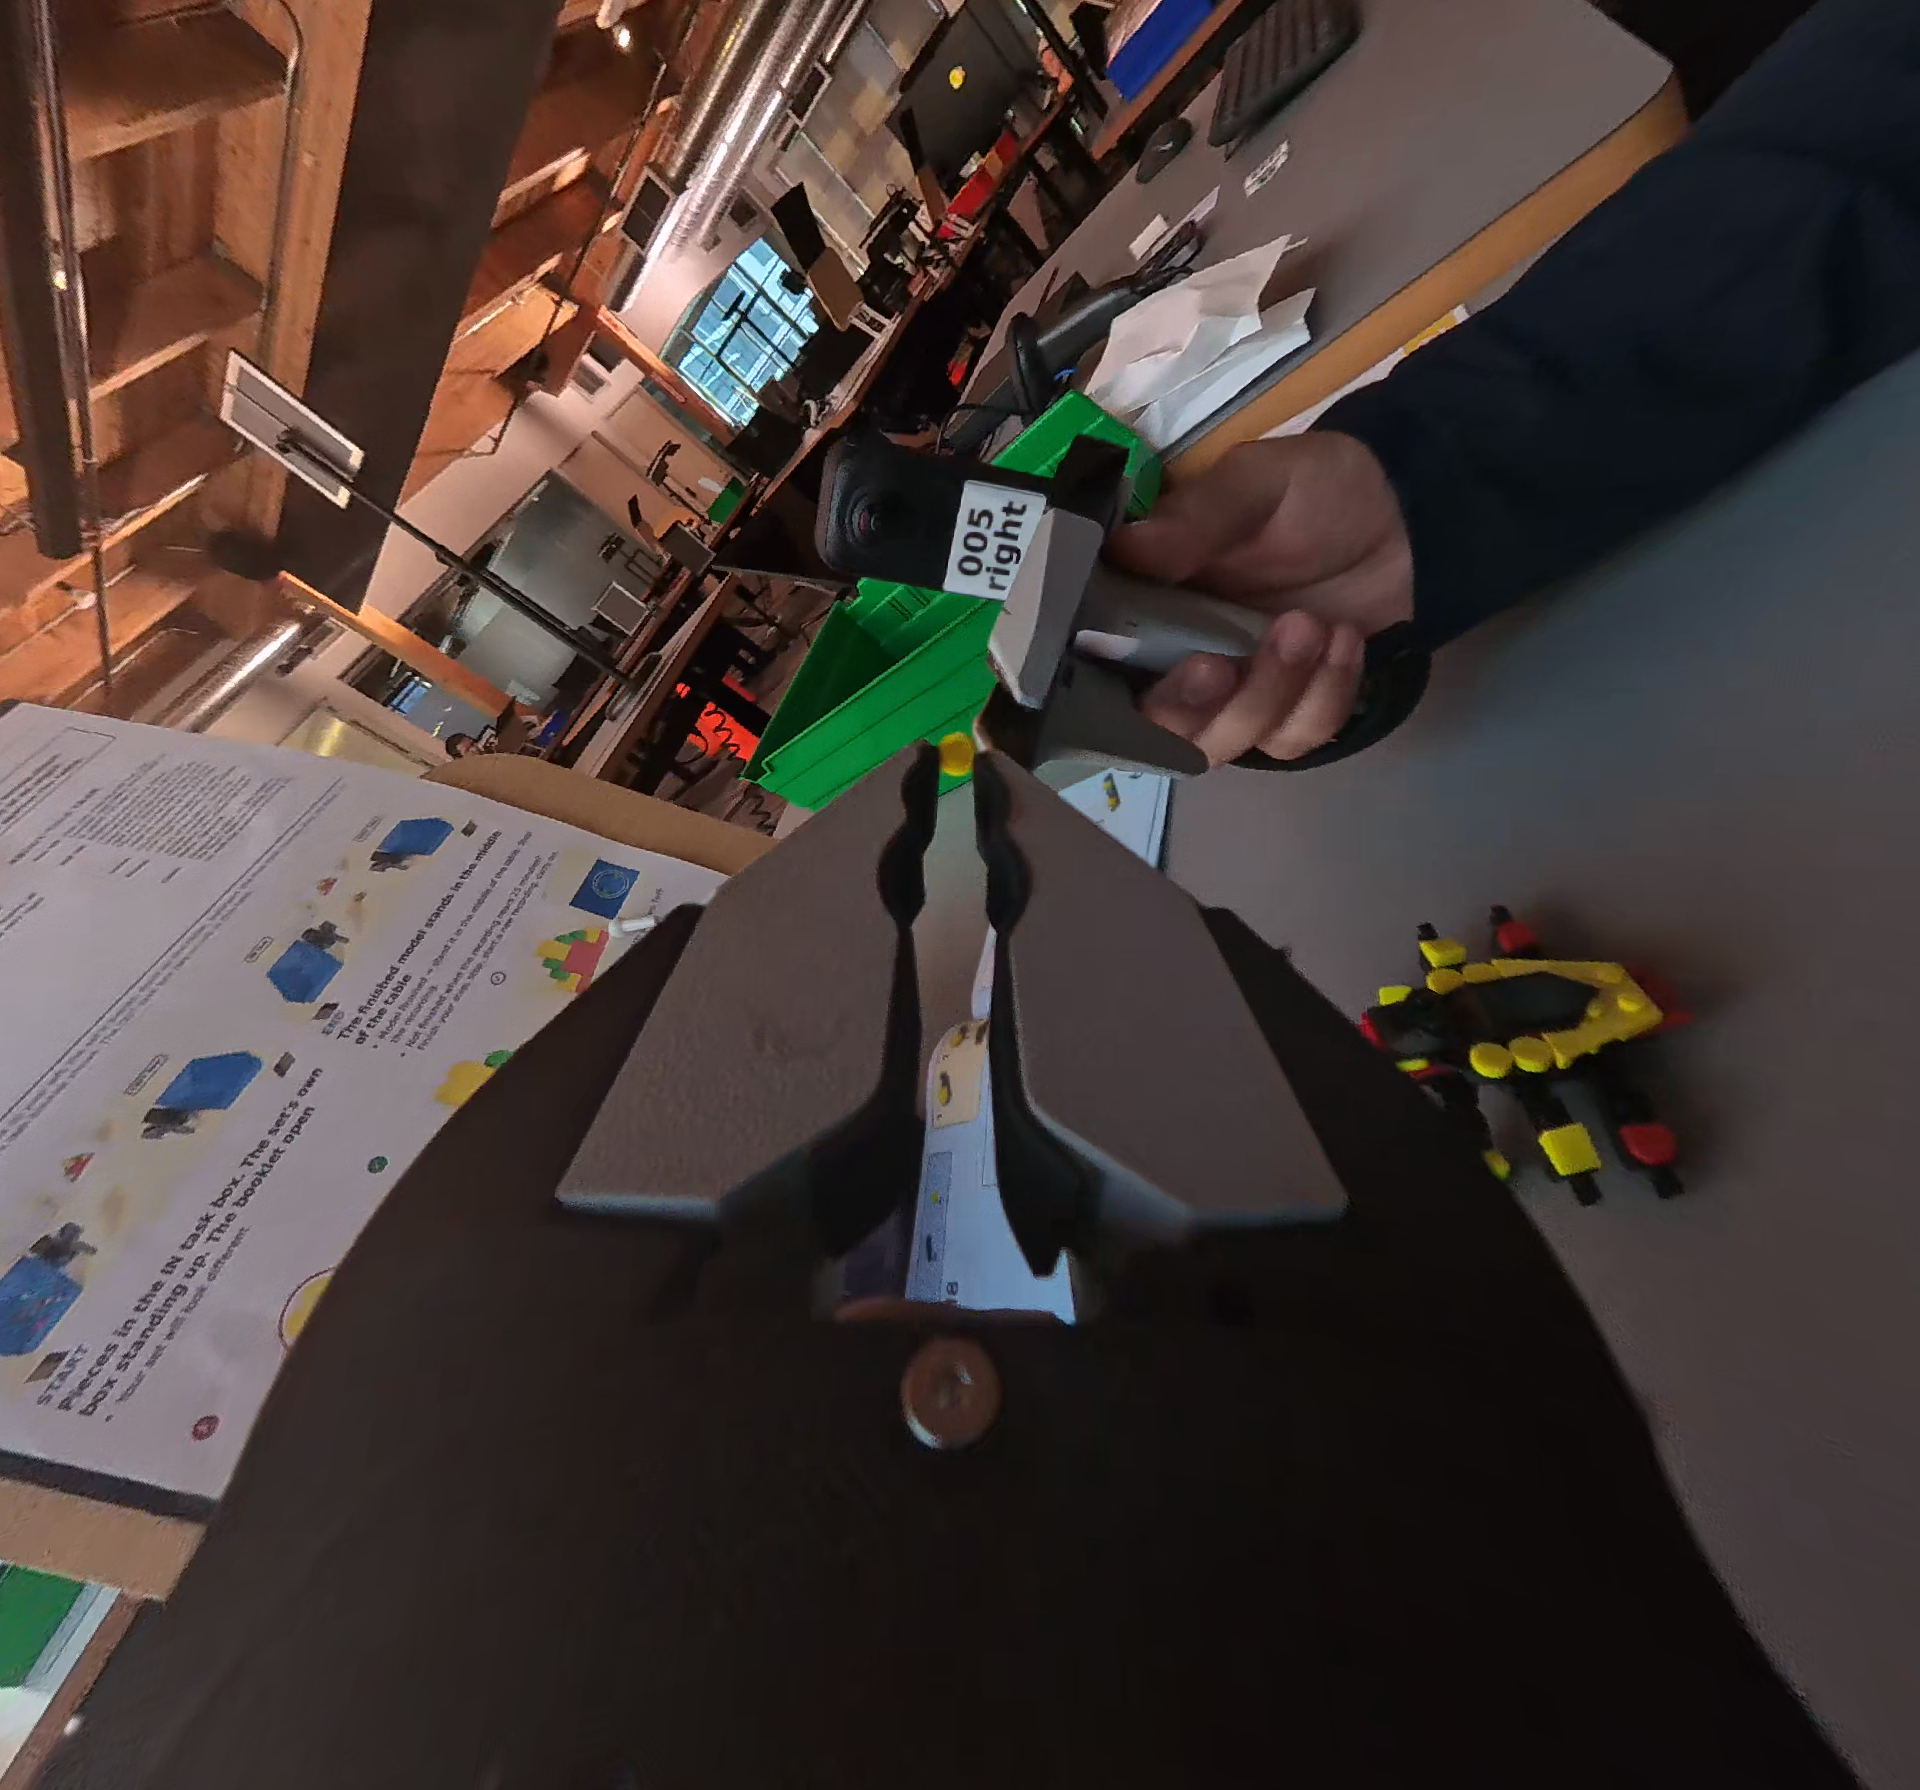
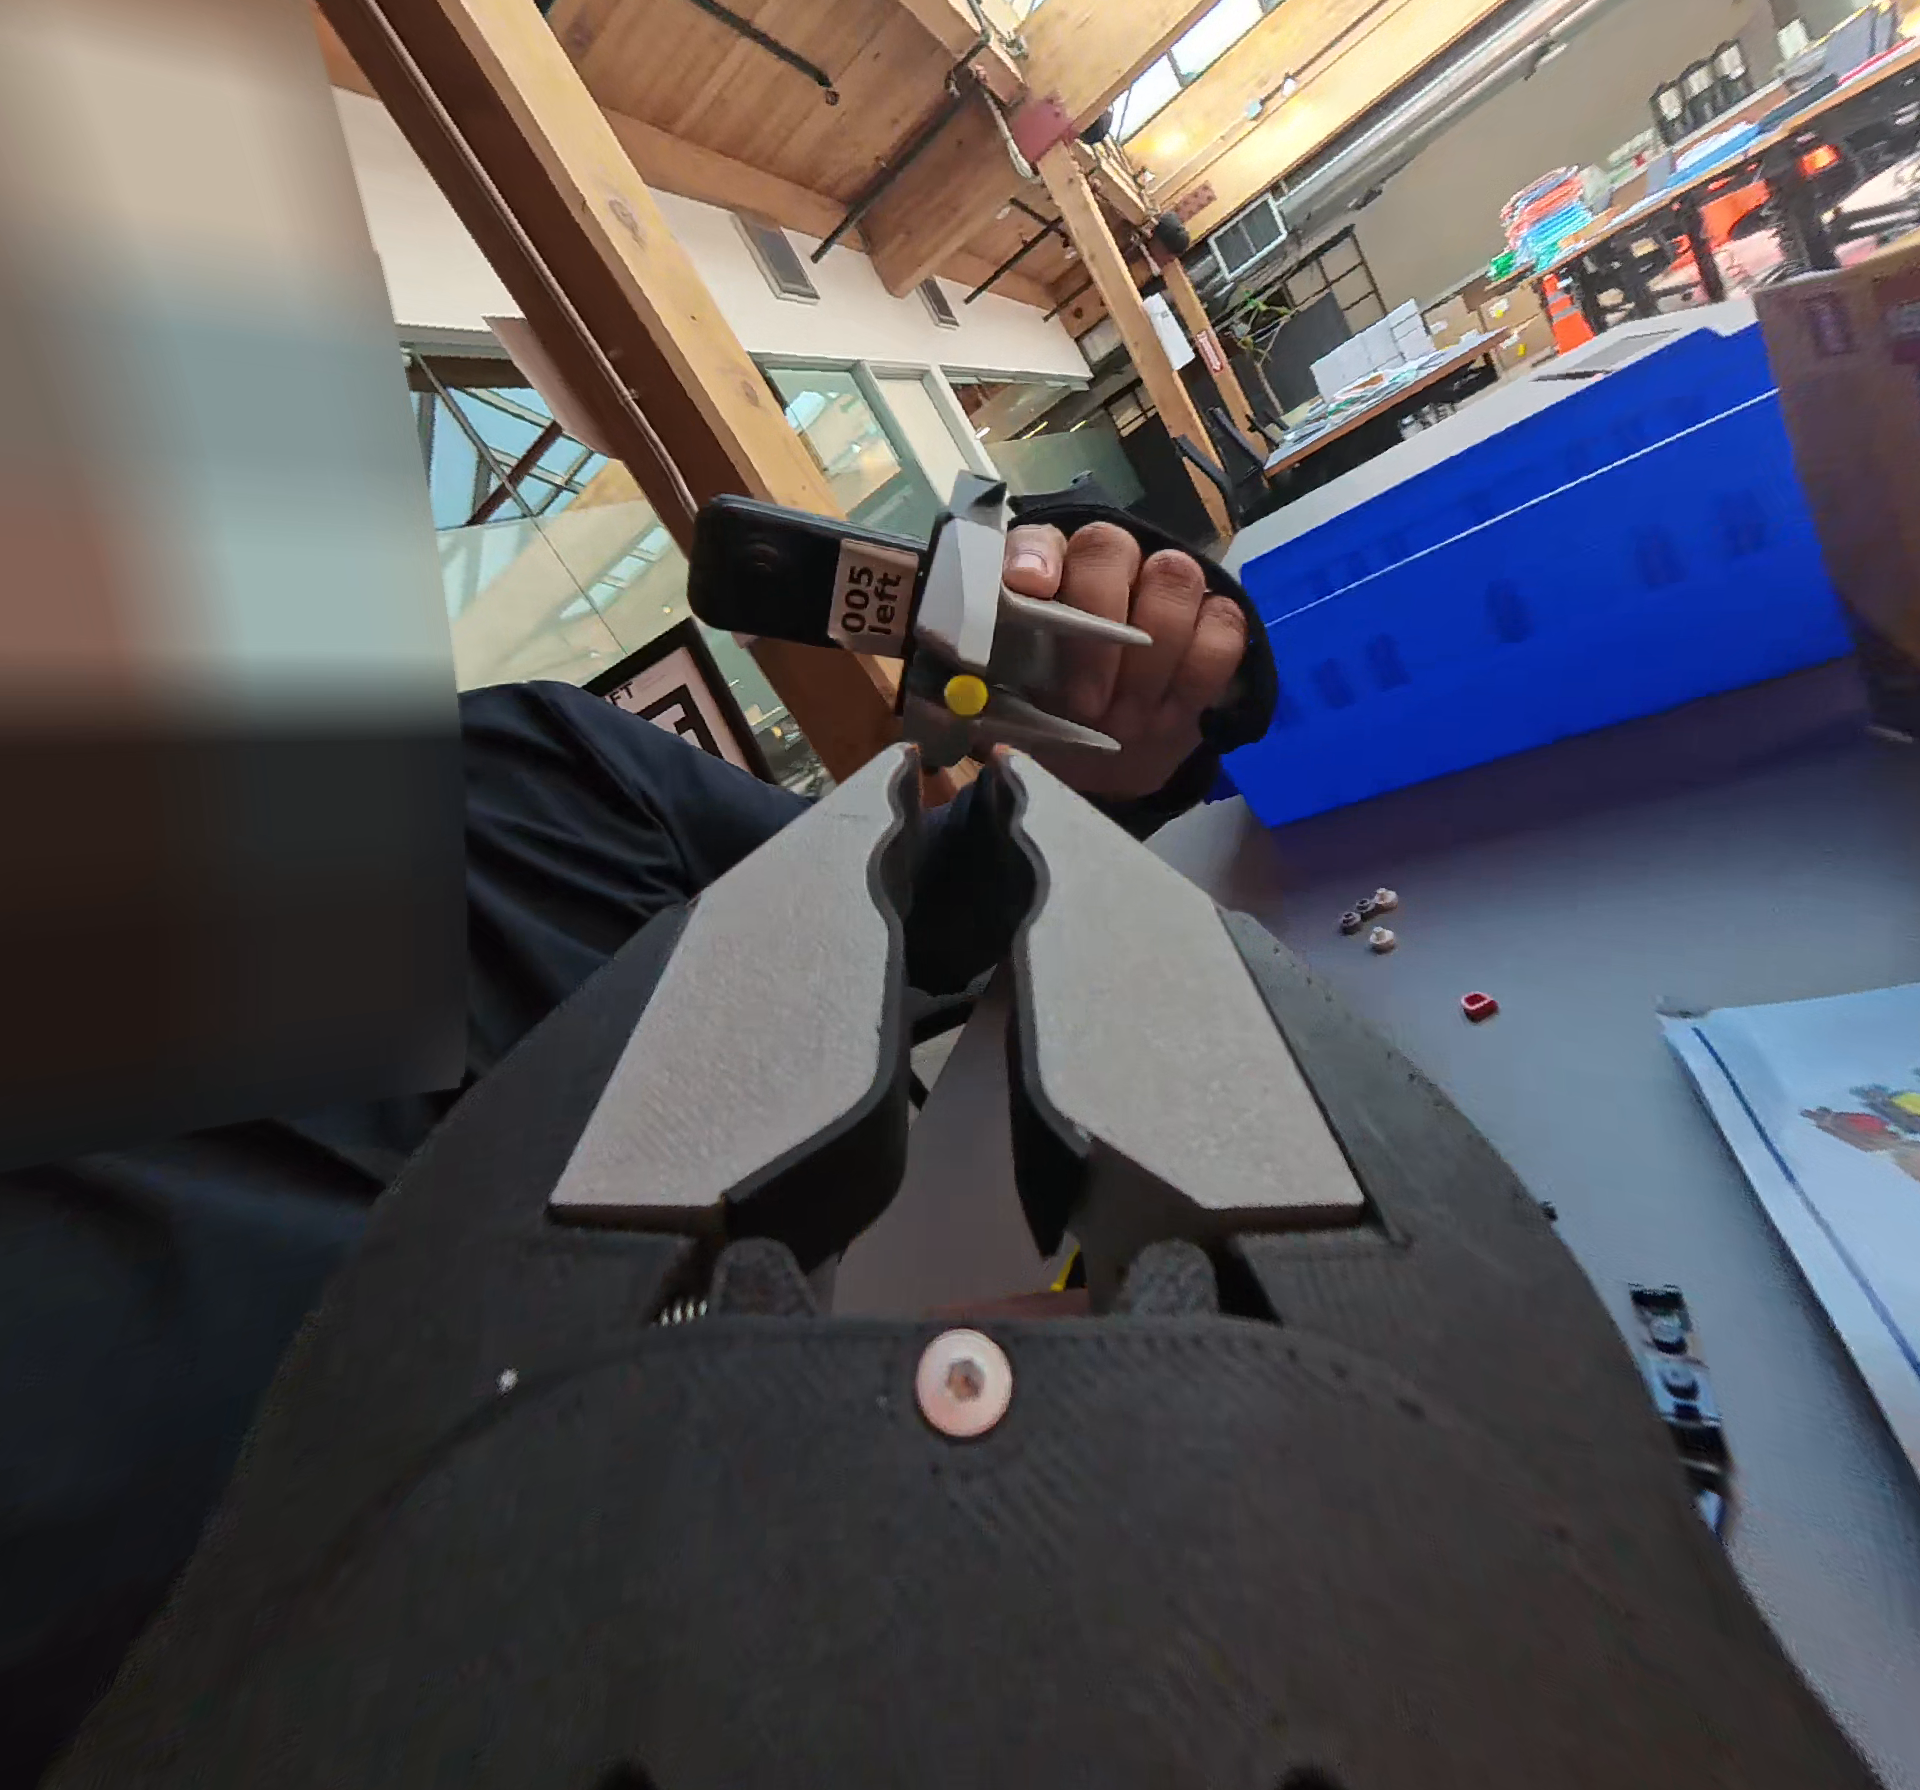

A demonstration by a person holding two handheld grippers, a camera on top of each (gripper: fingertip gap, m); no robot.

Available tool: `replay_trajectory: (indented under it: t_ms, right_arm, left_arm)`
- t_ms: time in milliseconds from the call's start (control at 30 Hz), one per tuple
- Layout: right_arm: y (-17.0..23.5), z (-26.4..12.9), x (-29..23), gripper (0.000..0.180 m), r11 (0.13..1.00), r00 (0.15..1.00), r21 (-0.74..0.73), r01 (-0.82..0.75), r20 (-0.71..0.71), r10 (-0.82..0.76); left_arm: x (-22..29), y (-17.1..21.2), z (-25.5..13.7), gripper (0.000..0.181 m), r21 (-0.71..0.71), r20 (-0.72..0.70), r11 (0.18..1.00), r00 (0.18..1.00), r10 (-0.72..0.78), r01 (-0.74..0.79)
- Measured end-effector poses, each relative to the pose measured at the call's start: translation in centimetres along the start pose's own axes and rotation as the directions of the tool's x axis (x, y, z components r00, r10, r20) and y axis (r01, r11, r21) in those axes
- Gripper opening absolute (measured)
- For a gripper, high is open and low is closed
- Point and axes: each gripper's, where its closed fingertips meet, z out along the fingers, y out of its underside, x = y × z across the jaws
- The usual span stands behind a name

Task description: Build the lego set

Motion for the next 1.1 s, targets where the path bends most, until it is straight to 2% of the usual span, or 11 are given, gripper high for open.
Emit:
replay_trajectory:
  t_ms: [467,600,700,800,900,1000,1100]
  right_arm:
    - [1.1,0.1,1.6,0.005,0.998,0.999,-0.038,-0.046,-0.029,0.045]
    - [1.2,-0.8,2.6,0.004,0.995,0.991,-0.101,0.014,-0.129,-0.027]
    - [1.4,-3.1,4.8,0.005,0.976,0.94,-0.204,0.077,-0.312,-0.139]
    - [2.6,-6.6,7.4,0.005,0.89,0.805,-0.439,0.123,-0.481,-0.349]
    - [5.0,-10.0,8.8,0.004,0.705,0.676,-0.703,0.095,-0.475,-0.564]
    - [7.6,-11.4,8.9,0.005,0.539,0.658,-0.84,0.059,-0.373,-0.654]
    - [9.9,-11.7,9.0,0.005,0.456,0.692,-0.89,0.017,-0.318,-0.648]
  left_arm:
    - [1.9,1.9,0.7,0.004,-0.043,-0.065,0.996,0.995,-0.076,0.073]
    - [1.6,3.0,0.7,0.0,-0.113,-0.057,0.986,0.99,-0.128,0.121]
    - [0.3,3.7,0.4,0.004,-0.14,-0.018,0.968,0.977,-0.213,0.208]
    - [-1.6,5.5,0.3,0.001,-0.183,0.087,0.926,0.943,-0.32,0.331]
    - [-1.8,7.4,0.4,0.005,-0.242,0.123,0.887,0.919,-0.375,0.394]
    - [-1.3,8.6,0.8,0.01,-0.304,0.136,0.855,0.908,-0.397,0.42]
    - [-0.9,9.2,1.0,0.012,-0.334,0.132,0.851,0.915,-0.382,0.404]
